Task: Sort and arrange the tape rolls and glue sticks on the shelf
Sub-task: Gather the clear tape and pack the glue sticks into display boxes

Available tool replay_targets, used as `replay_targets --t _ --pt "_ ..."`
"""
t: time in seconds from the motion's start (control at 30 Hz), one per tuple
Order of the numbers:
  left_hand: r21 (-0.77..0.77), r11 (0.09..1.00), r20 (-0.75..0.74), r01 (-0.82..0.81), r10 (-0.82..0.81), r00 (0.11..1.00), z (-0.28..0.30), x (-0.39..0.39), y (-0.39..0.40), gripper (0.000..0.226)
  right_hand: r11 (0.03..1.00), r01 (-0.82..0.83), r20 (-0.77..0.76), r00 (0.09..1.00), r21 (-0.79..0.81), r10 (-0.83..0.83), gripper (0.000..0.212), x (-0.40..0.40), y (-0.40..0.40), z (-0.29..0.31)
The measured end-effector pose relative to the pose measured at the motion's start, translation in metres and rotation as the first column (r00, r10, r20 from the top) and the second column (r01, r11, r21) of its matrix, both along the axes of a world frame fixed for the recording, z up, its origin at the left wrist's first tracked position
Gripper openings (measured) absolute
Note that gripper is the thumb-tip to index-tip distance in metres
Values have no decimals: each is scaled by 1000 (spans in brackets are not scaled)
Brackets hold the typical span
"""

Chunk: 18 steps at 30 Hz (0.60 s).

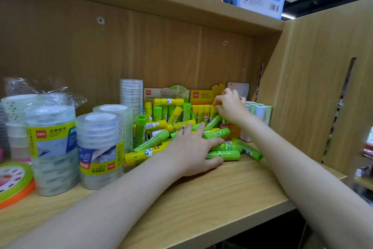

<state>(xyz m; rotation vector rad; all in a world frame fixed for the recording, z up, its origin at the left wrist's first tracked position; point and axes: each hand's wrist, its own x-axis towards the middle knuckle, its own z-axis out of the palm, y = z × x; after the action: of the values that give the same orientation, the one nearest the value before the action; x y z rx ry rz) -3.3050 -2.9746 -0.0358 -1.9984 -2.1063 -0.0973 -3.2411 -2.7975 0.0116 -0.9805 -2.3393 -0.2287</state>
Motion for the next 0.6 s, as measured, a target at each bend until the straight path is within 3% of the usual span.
replay_targets --t 0.13,0.27,0.33,0.47,0.6 --pt "1 1000 -3 5 -5 1000 0 0 0 56 999 1 7 1000 33 -1 33 1 -2 -8" --pt "2 1000 -8 6 -6 1000 -1 -1 1 56 977 -182 -54 981 110 189 33 31 0 -7" --pt "-1 1000 -12 4 -4 1000 -1 0 0 56 971 -221 92 973 86 213 32 39 -1 -10" --pt "-1 1000 -17 2 -2 1000 0 0 1 56 991 -129 327 936 -19 128 38 32 -2 -8" --pt "-3 1000 -12 3 -3 1000 0 0 0 56 995 -99 516 853 16 76 37 15 -5 10"
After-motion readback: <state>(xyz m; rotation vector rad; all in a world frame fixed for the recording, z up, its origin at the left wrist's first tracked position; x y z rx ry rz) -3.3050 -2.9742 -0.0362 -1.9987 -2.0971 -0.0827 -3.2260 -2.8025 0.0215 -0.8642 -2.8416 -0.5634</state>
